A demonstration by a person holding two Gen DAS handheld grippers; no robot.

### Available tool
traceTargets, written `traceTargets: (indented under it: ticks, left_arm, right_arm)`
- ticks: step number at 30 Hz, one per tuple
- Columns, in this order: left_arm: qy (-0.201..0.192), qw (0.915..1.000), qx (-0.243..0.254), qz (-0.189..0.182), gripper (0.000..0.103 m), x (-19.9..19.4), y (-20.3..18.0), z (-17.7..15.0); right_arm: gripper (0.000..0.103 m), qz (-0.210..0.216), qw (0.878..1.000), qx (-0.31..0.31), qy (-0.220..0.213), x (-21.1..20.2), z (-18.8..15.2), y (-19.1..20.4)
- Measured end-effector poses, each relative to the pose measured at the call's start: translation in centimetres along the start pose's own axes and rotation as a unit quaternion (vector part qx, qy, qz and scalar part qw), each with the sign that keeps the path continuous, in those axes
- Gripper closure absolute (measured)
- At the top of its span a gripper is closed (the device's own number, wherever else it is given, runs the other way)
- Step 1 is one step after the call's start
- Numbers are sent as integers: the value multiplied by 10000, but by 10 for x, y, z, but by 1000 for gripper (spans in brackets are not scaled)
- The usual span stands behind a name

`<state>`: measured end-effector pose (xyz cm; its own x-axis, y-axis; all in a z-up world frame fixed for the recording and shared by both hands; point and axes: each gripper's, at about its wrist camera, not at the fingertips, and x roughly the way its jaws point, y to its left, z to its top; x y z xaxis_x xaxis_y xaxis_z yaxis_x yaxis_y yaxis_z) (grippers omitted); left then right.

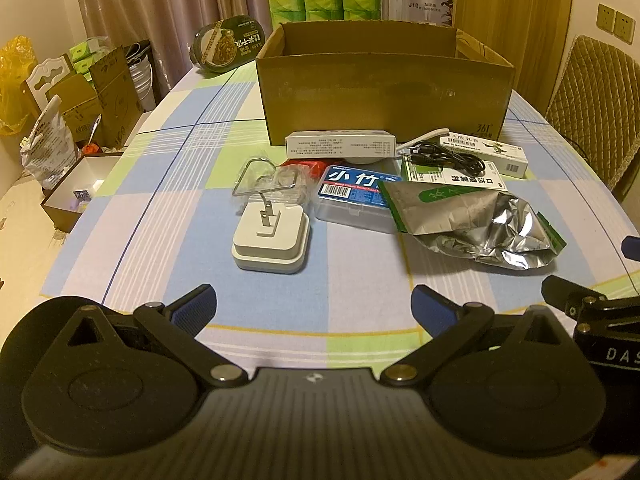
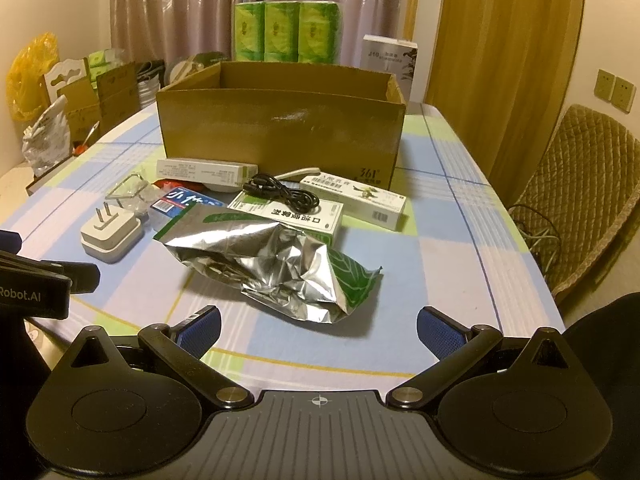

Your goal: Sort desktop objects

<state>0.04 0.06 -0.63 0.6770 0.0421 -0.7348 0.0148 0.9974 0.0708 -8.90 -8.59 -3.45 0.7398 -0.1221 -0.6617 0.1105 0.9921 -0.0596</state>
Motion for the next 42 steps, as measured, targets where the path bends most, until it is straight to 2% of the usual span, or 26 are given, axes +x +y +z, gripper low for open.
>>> traceTargets:
  ticks: [42]
  left_arm:
    - [-2,10000,37,-51,1,0,0,0]
  right_arm:
    - [2,-1,10000,-47,46,1,-2,2]
